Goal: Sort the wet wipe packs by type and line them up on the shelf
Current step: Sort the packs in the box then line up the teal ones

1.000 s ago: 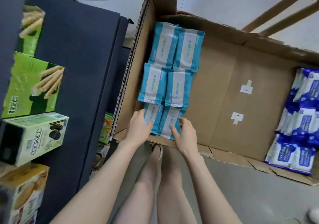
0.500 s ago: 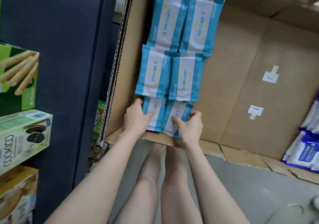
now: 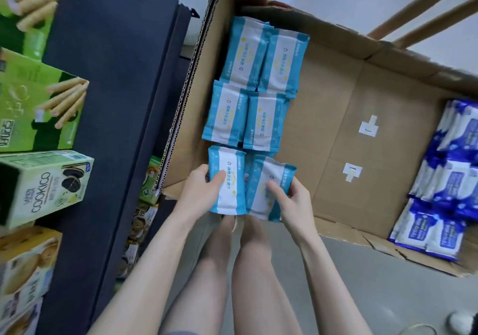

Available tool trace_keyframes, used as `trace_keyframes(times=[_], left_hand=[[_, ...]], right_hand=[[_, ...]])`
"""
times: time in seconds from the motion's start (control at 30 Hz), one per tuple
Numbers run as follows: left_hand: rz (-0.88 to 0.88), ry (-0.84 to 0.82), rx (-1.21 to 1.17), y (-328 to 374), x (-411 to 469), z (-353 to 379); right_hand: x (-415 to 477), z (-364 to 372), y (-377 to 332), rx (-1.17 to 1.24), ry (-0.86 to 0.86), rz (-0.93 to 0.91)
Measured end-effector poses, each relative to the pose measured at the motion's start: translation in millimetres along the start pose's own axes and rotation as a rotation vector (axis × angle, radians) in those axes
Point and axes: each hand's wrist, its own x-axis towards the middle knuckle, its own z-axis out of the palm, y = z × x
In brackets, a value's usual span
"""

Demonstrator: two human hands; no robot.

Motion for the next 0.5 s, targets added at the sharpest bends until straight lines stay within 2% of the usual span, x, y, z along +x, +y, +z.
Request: trace_keyframes(times=[0.1,0.3,0.5], left_hand=[[0.046,0.043,-0.178,-1,-39,-2],[0.217,0.197,-0.467,-18,-123,4],[0.341,0.5,-0.668,-57,-227,31]], right_hand=[[-26,-13,-16,0.044,-0.095,-0.039],[-84,-43,-38,-0.028,-0.24,-0.137],[-158,-78,-32,-0.061,-0.339,-0.225]])
